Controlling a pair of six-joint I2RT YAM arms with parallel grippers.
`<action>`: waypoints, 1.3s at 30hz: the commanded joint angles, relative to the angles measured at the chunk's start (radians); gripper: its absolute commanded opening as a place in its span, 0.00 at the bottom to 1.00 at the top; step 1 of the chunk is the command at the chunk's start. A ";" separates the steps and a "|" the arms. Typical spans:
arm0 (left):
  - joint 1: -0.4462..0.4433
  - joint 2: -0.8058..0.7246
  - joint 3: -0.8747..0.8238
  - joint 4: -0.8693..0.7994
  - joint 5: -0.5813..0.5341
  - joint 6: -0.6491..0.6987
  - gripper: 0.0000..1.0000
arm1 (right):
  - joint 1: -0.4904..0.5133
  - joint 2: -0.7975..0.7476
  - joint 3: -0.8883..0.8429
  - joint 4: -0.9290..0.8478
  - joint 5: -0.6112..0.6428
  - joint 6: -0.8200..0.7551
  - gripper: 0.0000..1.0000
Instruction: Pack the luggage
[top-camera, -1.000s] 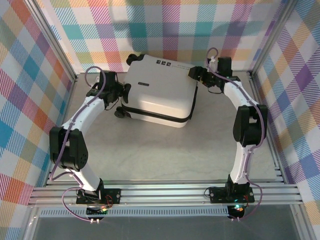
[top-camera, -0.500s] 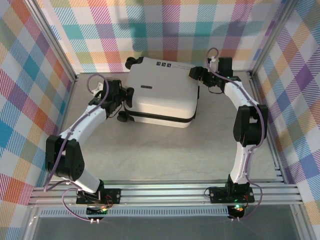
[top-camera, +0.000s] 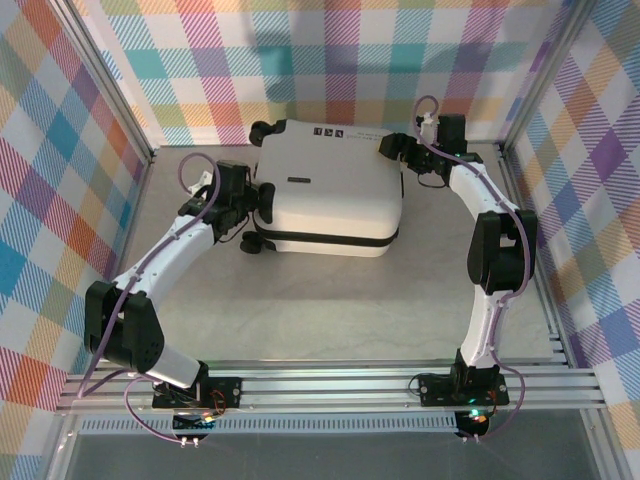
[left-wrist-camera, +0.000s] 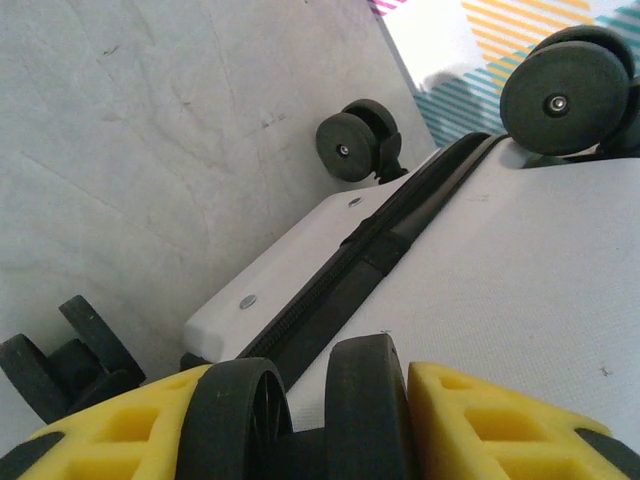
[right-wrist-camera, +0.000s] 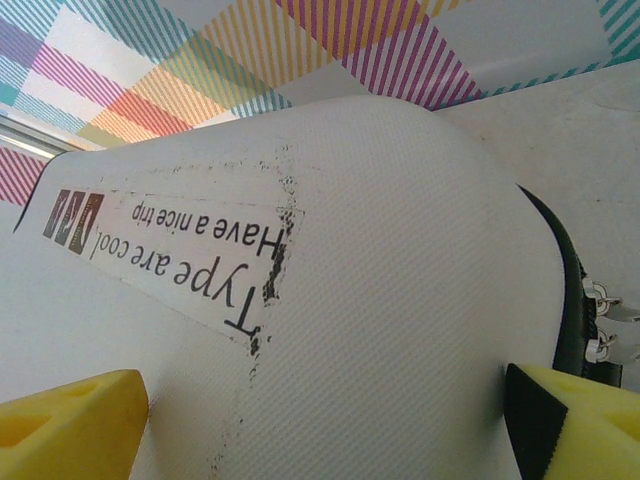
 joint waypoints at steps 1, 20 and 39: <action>-0.111 0.014 0.085 -0.085 0.191 0.352 0.35 | 0.064 -0.023 0.027 -0.025 -0.155 -0.004 0.91; -0.050 -0.057 0.190 -0.228 0.124 0.468 0.87 | 0.028 -0.060 0.059 -0.066 -0.093 -0.032 0.94; 0.063 -0.346 0.145 -0.315 0.011 0.700 1.00 | -0.009 -0.622 -0.444 -0.059 0.221 -0.183 0.99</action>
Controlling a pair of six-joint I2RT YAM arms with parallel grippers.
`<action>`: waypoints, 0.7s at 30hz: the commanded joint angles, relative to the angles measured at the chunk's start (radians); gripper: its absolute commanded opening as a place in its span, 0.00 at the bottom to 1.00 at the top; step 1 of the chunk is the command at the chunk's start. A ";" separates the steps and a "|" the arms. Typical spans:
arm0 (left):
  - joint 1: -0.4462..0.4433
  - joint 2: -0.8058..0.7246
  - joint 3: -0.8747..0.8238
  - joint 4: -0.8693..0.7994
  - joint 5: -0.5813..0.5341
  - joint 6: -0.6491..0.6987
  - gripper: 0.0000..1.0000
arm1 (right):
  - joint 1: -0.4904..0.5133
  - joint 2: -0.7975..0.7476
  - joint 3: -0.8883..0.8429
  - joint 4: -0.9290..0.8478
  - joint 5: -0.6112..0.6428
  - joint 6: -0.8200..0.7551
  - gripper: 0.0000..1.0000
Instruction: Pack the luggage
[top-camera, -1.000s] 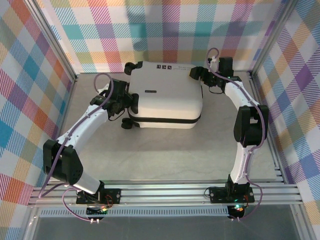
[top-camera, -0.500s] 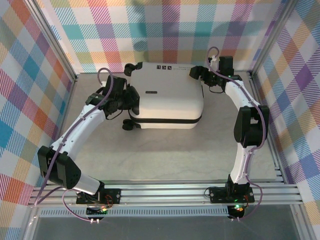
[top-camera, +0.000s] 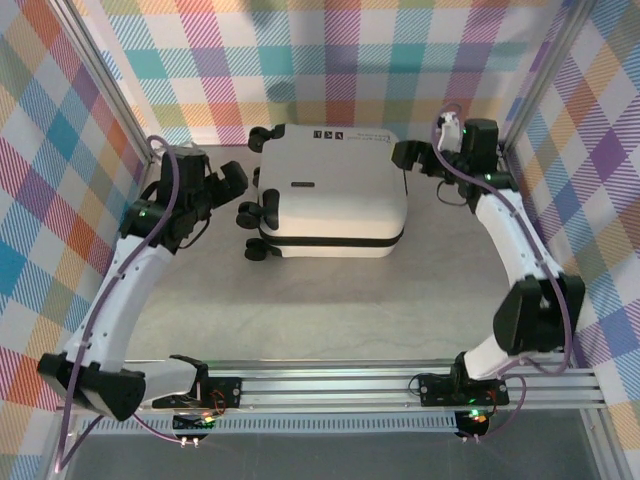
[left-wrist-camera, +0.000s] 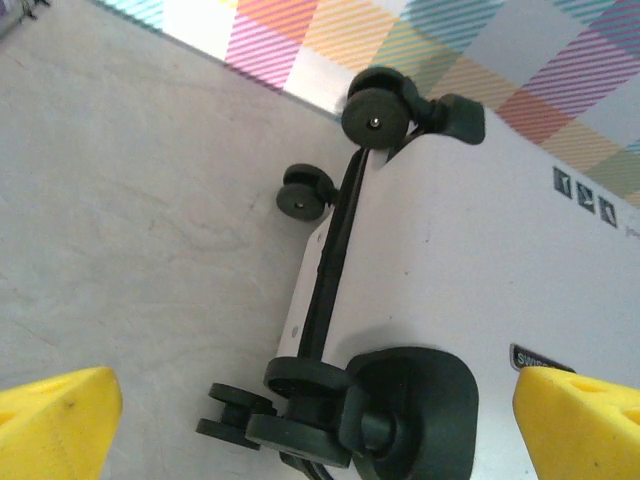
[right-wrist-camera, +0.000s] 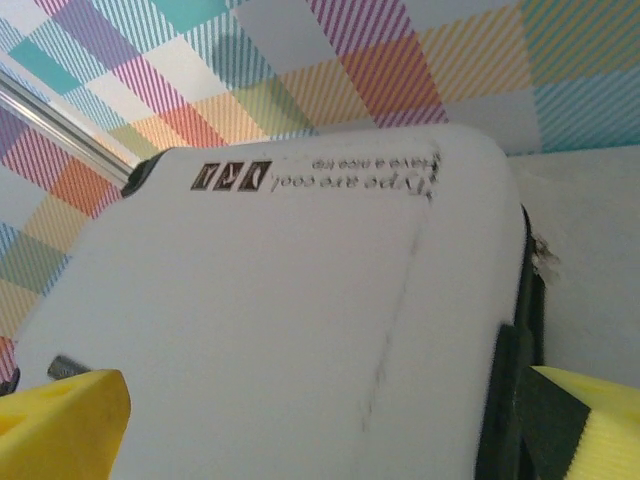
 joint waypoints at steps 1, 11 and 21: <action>0.014 -0.074 -0.050 0.017 -0.031 0.071 1.00 | -0.013 -0.127 -0.140 0.008 0.074 -0.036 0.99; 0.071 -0.086 -0.114 0.015 -0.077 0.110 1.00 | -0.069 -0.510 -0.362 -0.140 0.224 -0.006 0.99; 0.178 -0.097 -0.416 0.293 -0.198 0.194 1.00 | -0.114 -0.576 -0.446 -0.175 0.284 -0.015 0.99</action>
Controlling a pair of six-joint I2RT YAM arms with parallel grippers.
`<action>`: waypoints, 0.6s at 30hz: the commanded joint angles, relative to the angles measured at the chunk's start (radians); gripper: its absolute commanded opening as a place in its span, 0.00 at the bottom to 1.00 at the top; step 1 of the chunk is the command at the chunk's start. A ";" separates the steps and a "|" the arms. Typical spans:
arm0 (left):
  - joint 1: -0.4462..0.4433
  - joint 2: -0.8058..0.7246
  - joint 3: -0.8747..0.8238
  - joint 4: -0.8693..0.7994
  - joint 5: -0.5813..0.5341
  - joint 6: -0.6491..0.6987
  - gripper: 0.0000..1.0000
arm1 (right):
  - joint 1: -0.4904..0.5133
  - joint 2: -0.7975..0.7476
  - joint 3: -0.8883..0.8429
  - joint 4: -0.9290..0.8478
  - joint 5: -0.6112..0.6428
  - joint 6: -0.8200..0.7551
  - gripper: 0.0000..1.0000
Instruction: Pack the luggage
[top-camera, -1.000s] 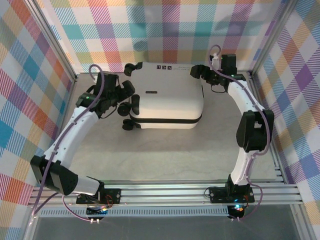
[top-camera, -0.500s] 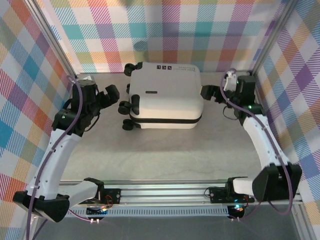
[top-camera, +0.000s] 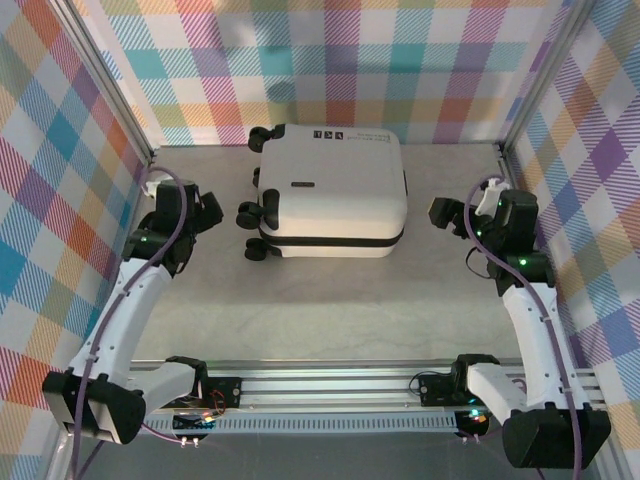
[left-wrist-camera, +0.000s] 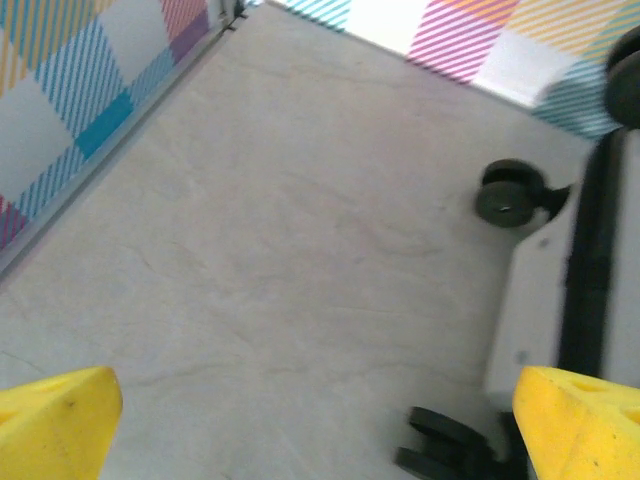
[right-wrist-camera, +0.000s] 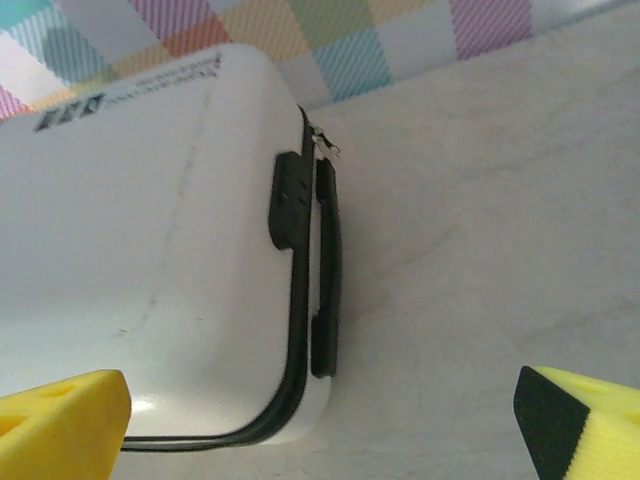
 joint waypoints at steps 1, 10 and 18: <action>0.040 -0.003 -0.120 0.204 -0.028 0.073 1.00 | -0.010 -0.021 -0.029 -0.003 0.046 -0.008 0.99; 0.126 0.131 -0.404 0.657 -0.020 0.102 1.00 | -0.043 0.010 -0.081 0.060 0.088 -0.008 0.99; 0.145 0.238 -0.592 1.072 0.072 0.177 1.00 | -0.066 0.005 -0.127 0.111 0.094 -0.032 0.99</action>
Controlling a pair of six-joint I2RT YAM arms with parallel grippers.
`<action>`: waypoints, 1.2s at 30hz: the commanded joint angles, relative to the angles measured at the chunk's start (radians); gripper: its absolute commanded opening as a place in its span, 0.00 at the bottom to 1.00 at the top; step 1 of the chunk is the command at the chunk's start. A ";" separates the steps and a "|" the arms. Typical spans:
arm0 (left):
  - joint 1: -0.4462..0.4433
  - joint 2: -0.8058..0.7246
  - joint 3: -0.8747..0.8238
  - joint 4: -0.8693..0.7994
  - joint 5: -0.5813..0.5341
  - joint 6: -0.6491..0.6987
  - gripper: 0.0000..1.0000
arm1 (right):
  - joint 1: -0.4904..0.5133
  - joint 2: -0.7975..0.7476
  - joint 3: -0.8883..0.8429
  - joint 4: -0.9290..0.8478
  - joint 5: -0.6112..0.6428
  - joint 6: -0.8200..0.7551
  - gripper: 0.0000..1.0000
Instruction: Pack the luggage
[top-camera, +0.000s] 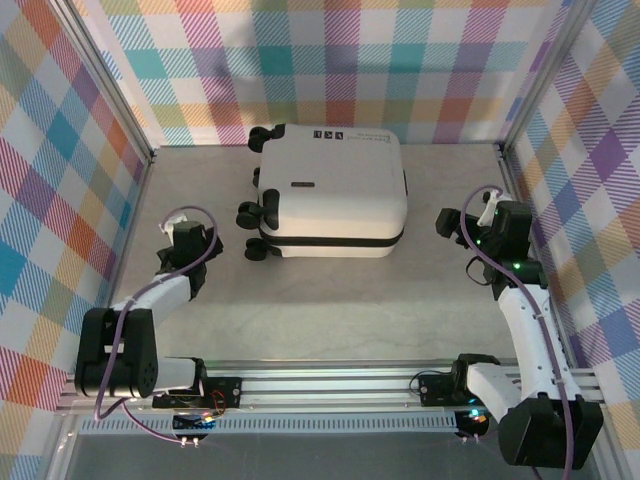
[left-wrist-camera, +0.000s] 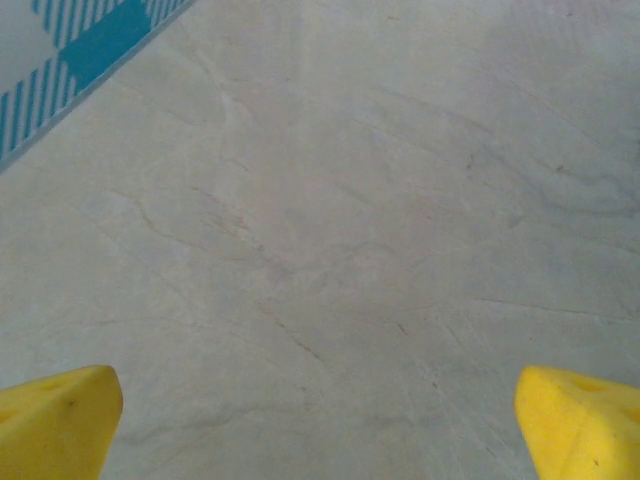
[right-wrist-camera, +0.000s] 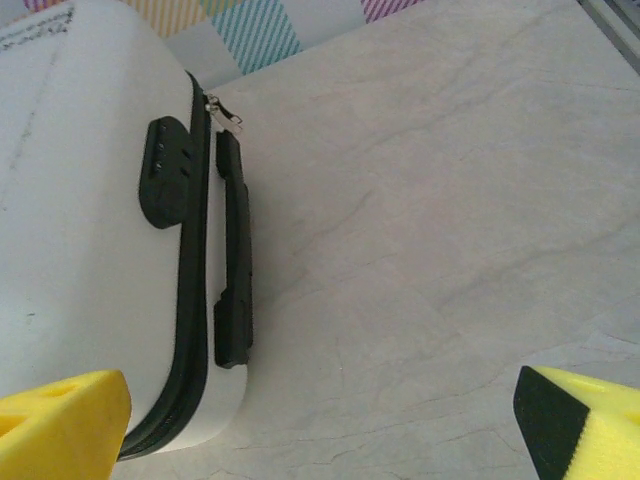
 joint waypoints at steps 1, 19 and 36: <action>0.010 0.029 -0.068 0.296 0.055 0.052 1.00 | -0.012 -0.001 -0.019 0.064 -0.004 -0.025 0.99; -0.010 0.238 -0.131 0.627 0.324 0.203 1.00 | -0.021 -0.060 -0.143 0.257 0.065 -0.079 0.99; -0.044 0.247 -0.100 0.578 0.323 0.249 1.00 | -0.023 0.095 -0.511 0.974 0.004 -0.150 0.99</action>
